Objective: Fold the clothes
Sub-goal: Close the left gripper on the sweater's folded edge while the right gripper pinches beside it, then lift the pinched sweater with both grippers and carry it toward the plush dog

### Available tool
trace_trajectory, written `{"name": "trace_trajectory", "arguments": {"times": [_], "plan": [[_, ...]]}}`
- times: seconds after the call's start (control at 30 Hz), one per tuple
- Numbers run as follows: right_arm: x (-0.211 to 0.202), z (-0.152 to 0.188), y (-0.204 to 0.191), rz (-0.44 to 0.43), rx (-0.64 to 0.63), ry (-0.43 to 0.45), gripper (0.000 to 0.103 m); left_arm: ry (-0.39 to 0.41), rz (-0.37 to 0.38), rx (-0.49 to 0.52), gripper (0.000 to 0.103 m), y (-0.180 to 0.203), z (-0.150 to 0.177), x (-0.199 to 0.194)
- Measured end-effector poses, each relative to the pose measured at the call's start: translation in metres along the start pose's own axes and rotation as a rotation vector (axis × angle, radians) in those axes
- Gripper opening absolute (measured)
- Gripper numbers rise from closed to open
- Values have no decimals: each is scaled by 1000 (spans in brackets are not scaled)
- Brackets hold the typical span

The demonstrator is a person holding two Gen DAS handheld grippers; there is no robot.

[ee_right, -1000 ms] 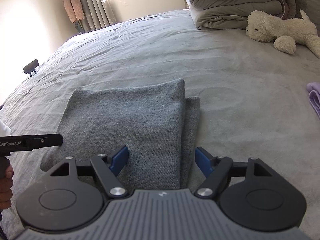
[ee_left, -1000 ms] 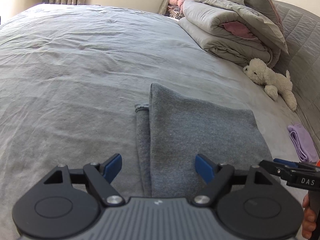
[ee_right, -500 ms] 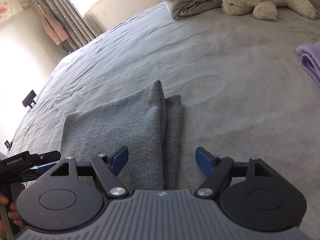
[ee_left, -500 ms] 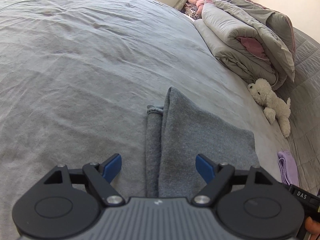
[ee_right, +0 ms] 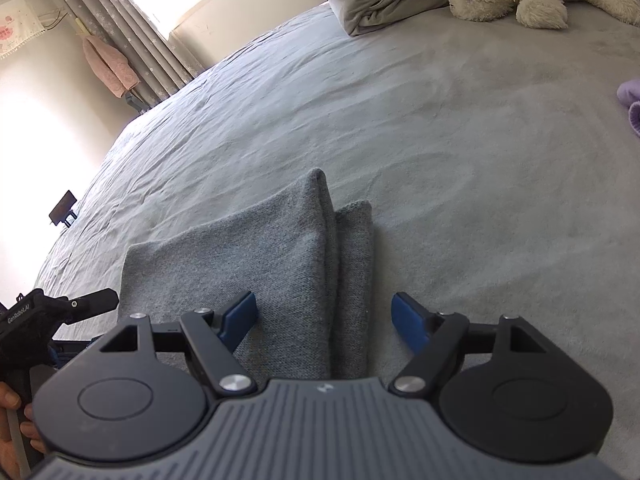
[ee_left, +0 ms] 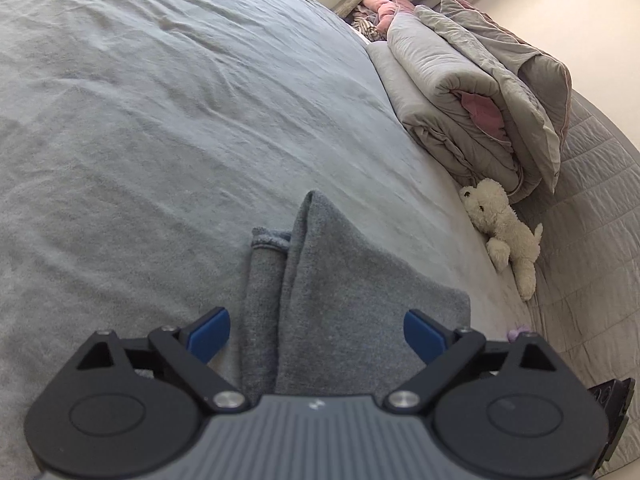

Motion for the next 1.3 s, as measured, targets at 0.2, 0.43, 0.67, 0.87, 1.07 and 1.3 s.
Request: {"name": "trace_trajectory", "arguments": {"times": [0.2, 0.43, 0.67, 0.87, 1.07, 1.3], "plan": [[10, -4, -4, 8, -18, 16, 79, 5, 20, 9, 94, 5, 0, 5], [11, -6, -7, 2, -24, 24, 78, 12, -32, -6, 62, -3, -2, 5], [11, -7, -8, -23, -3, 33, 74, 6, -4, -59, 56, -13, -5, -1], [12, -10, -8, -54, 13, 39, 74, 2, -8, -41, 56, -10, -3, 0], [16, -12, -11, -52, -10, 43, 71, 20, -18, -19, 51, -8, -3, 3], [8, -15, -16, -6, -55, 94, 36, 31, -25, 16, 21, -1, -1, 3]]}}
Point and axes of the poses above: each gripper's, at about its wrist camera, not at the fingertips, and x roughly the way its jaws point, y to its right, z to its underside, the point moved 10 cm from there along x, roughly the way its jaws point, and after that the axes turned 14 degrees about -y, right-handed, at the moved point
